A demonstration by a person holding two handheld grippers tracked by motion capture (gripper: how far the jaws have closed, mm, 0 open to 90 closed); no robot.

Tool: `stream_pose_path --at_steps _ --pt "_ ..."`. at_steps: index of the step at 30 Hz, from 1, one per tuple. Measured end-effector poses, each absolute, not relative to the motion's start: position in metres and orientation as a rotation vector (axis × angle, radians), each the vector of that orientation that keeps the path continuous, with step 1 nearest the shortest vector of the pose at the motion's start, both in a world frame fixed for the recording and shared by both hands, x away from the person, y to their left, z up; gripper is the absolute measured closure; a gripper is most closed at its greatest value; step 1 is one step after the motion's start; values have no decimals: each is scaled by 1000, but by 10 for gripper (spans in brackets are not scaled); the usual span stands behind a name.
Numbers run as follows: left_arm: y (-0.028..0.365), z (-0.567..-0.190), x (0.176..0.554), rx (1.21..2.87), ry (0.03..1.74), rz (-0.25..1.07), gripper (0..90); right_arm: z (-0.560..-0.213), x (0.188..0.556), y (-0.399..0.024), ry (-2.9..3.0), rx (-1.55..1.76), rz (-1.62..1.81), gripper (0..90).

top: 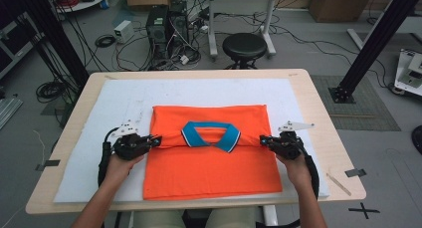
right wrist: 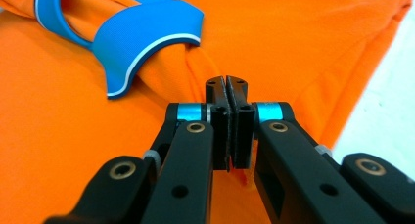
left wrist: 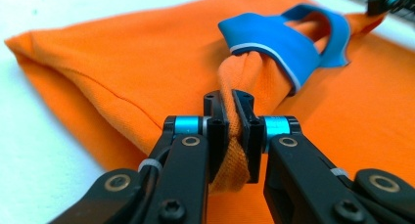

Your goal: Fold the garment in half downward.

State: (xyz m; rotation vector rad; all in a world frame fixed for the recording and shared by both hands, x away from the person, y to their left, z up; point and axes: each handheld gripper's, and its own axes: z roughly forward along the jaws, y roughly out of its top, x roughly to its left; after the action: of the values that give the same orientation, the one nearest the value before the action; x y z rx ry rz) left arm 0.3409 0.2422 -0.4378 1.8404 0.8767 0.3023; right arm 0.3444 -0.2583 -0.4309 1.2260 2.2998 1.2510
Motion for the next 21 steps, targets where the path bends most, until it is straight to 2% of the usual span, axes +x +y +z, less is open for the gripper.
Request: stream_pose_path --at_steps 21 --pt "249 -437 285 1886 762 243 847 -413 289 -282 2305 1193 1291 900"
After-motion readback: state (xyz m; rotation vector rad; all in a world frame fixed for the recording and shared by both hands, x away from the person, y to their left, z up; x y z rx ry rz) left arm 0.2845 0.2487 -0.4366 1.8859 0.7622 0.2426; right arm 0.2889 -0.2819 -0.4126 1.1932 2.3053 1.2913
